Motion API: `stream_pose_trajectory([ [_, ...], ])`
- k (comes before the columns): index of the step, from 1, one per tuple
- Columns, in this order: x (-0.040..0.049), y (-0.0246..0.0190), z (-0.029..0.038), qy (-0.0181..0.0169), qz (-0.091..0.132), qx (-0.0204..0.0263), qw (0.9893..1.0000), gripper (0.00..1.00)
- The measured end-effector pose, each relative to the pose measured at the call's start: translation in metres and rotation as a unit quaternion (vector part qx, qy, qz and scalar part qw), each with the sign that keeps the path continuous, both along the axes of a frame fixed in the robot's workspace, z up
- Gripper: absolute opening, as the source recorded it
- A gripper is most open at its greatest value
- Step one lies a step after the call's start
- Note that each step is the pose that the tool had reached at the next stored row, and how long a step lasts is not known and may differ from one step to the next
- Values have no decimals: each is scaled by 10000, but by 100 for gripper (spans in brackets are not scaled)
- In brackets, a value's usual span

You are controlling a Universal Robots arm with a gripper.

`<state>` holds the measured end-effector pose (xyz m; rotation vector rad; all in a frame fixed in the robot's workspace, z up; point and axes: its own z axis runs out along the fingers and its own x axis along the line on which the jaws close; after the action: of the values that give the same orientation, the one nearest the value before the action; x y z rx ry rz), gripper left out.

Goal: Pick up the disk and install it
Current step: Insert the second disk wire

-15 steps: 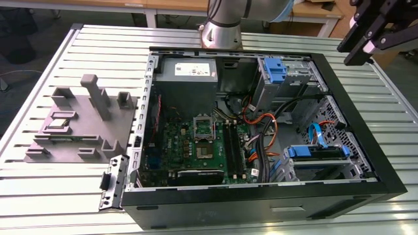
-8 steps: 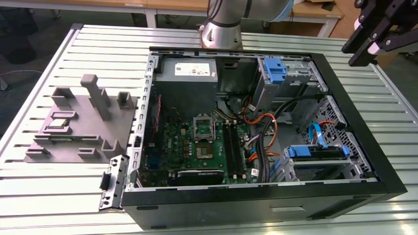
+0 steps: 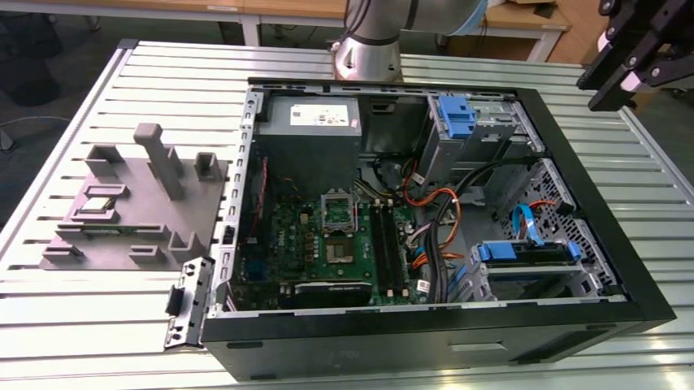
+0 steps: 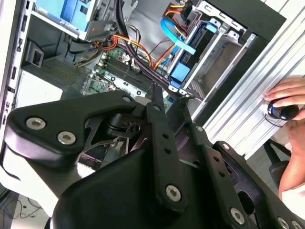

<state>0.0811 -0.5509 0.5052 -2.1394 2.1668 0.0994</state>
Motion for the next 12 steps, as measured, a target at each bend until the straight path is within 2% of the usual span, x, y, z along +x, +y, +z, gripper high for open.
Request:
stream_pose_trajectory([
  [12,128,35,-18,0,0,0,10000,29],
])
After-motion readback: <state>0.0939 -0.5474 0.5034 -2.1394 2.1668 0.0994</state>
